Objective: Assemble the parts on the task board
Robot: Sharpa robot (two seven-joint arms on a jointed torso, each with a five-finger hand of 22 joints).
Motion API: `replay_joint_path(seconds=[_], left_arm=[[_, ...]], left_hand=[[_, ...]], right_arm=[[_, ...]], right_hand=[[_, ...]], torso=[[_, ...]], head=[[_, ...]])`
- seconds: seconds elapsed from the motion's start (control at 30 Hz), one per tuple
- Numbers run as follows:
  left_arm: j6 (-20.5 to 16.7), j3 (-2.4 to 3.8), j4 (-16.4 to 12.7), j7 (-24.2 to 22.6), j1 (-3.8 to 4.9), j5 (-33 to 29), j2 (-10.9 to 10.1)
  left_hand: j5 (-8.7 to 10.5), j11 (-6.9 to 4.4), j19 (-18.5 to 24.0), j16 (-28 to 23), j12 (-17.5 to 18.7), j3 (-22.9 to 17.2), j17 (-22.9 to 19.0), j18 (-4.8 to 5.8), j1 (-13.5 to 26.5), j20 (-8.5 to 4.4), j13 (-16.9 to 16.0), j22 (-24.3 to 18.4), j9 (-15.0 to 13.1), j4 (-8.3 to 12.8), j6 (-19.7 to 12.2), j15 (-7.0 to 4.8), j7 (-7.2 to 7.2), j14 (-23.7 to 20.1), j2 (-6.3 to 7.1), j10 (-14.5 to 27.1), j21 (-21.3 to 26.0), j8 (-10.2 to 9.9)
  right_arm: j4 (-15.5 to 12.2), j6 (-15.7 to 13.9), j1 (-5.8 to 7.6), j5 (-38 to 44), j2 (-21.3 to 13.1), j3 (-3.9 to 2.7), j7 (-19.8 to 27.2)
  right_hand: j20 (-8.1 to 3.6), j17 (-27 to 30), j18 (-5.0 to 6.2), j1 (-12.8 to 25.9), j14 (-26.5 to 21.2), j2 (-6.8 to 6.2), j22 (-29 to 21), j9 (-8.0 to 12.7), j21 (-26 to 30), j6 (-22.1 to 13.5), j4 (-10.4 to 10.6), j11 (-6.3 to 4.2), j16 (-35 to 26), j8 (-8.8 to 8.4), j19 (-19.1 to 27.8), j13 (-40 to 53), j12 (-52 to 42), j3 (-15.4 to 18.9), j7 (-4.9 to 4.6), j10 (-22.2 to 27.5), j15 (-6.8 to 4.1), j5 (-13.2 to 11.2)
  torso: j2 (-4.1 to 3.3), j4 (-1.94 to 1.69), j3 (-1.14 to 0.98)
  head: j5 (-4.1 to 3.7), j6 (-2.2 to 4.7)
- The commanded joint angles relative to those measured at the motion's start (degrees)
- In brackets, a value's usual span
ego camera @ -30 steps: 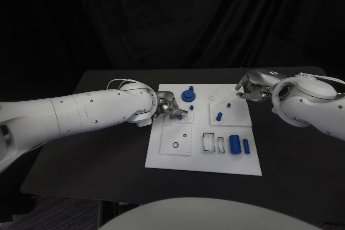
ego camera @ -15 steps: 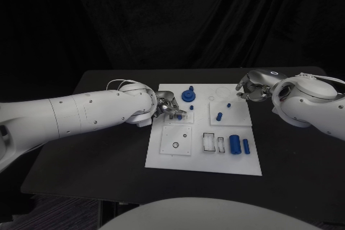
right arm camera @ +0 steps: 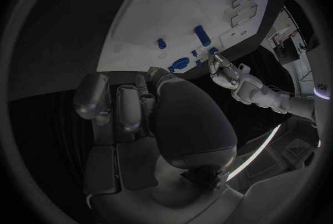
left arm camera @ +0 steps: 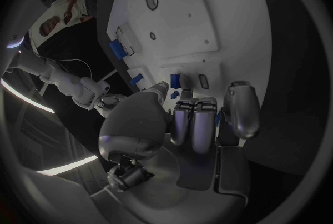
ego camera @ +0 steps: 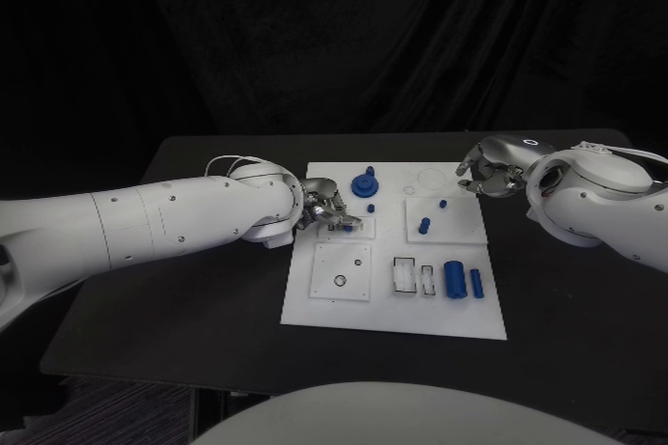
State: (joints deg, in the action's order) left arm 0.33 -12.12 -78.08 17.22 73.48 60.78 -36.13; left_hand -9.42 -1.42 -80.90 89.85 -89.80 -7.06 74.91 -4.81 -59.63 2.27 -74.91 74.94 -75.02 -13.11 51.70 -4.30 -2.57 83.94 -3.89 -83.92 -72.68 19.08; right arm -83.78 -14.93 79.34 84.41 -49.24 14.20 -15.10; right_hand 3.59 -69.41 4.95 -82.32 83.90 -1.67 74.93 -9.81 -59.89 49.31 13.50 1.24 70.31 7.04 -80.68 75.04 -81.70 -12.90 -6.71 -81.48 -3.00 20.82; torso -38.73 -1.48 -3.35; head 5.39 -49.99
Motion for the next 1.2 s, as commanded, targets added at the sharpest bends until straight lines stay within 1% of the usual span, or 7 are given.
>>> replay_joint_path(seconds=[0.03,0.47,0.87,1.0,1.07,1.13,1.2], left_arm=[[0.7,0.04,-0.3,0.0,-0.10,-0.3,0.0],[1.7,0.04,0.0,1.0,-0.18,-0.3,0.1],[2.0,0.04,0.4,1.1,-0.30,-0.3,0.4],[1.7,0.04,0.4,0.8,-0.32,-0.3,0.4],[1.3,0.04,0.5,0.6,-0.33,-0.3,0.4],[1.0,0.04,0.5,0.3,-0.33,-0.3,0.3],[0.7,0.04,0.4,0.0,-0.34,-0.3,0.3]], left_hand=[[-0.05,0.33,-0.3,0.2,-0.2,0.3,15.1,0.53,-0.3,0.18,-15.1,8.4,-0.3,0.0,0.0,0.32,-0.35,6.1,0.11,-6.1,0.2,-0.3],[-0.05,0.31,-0.3,0.2,-0.2,0.5,15.1,0.52,-0.2,0.18,-15.1,8.4,-0.3,-0.2,0.3,0.31,-0.28,6.1,-0.17,-6.1,0.2,-0.3],[-5.94,0.16,-0.2,0.2,-0.2,-1.6,15.1,0.43,-3.7,0.06,-15.1,8.6,0.9,1.9,-0.2,0.19,-0.15,6.1,-1.12,-6.1,0.9,-2.4],[-6.53,0.19,-0.2,0.2,-0.2,-1.9,15.1,0.44,-3.8,0.07,-15.1,8.7,1.3,1.9,-0.2,0.21,-0.22,6.1,-1.15,-6.1,0.9,-2.7],[-9.09,0.28,-0.2,0.2,-0.2,-3.1,15.1,0.43,-4.2,0.11,-15.1,8.8,2.4,2.0,-0.2,0.28,-0.33,6.1,-0.84,-6.1,1.1,-3.8],[-9.42,0.29,-0.2,0.2,-0.2,-3.4,15.1,0.43,-4.3,0.12,-15.1,8.8,2.6,2.1,-0.2,0.29,-0.34,6.1,-0.75,-6.1,1.1,-3.9],[-10.78,0.31,-0.2,0.2,-0.2,-4.4,15.1,0.42,-4.8,0.13,-15.1,8.8,3.3,2.4,-0.2,0.31,-0.37,6.1,-0.50,-6.1,1.2,-4.5]], right_arm=[[0.0,0.3,-0.19,0.2,-0.1,-0.04,-0.9],[0.0,0.5,-0.28,0.2,0.0,-0.04,-0.9],[0.0,0.7,-0.29,0.2,-0.1,-0.04,-1.0],[0.0,0.7,-0.29,0.2,-0.1,-0.04,-1.0],[0.0,0.7,-0.29,0.2,-0.1,-0.04,-1.0],[0.0,0.8,-0.29,0.2,-0.1,-0.04,-1.0],[0.0,0.8,-0.29,0.2,-0.1,-0.04,-1.1]], right_hand=[[-0.17,0.0,0.70,0.1,0.2,-0.56,7.1,0.1,0.2,0.1,0.0,-0.01,-0.2,-0.36,0.4,3.8,0.2,-0.3,-0.37,0.6,0.30,0.2],[-0.15,0.1,0.72,0.1,0.2,-0.59,7.1,0.1,0.3,0.2,0.0,0.00,-0.3,-0.37,0.4,3.7,0.2,-0.3,-0.37,0.6,0.31,0.2],[-0.13,0.1,0.73,0.2,0.1,-0.60,7.1,0.1,0.4,0.2,0.0,0.01,-0.3,-0.37,0.4,3.7,0.3,-0.4,-0.38,0.7,0.33,0.2],[-0.13,0.1,0.73,0.2,0.1,-0.60,7.1,0.1,0.4,0.2,0.0,0.01,-0.3,-0.37,0.4,3.7,0.3,-0.4,-0.38,0.7,0.33,0.2],[-0.13,0.1,0.73,0.2,0.1,-0.60,7.1,0.1,0.4,0.2,0.0,0.01,-0.3,-0.37,0.4,3.7,0.3,-0.4,-0.38,0.7,0.33,0.2],[-0.13,0.1,0.73,0.2,0.1,-0.60,7.1,0.1,0.4,0.2,0.0,0.01,-0.3,-0.37,0.4,3.7,0.3,-0.4,-0.38,0.7,0.33,0.2],[-0.13,0.1,0.73,0.2,0.1,-0.60,7.1,0.1,0.4,0.2,0.0,0.01,-0.3,-0.37,0.4,3.7,0.3,-0.4,-0.38,0.7,0.33,0.2]], torso=[[-0.01,-0.01,0.03],[-0.06,-0.01,0.01],[-0.08,0.01,0.00],[-0.08,0.02,0.01],[-0.07,0.02,0.01],[-0.07,0.01,0.02],[-0.06,-0.01,0.01]], head=[[0.03,-0.01],[0.03,-0.01],[0.06,-0.01],[0.08,-0.01],[0.05,-0.01],[0.04,-0.01],[0.06,-0.01]])
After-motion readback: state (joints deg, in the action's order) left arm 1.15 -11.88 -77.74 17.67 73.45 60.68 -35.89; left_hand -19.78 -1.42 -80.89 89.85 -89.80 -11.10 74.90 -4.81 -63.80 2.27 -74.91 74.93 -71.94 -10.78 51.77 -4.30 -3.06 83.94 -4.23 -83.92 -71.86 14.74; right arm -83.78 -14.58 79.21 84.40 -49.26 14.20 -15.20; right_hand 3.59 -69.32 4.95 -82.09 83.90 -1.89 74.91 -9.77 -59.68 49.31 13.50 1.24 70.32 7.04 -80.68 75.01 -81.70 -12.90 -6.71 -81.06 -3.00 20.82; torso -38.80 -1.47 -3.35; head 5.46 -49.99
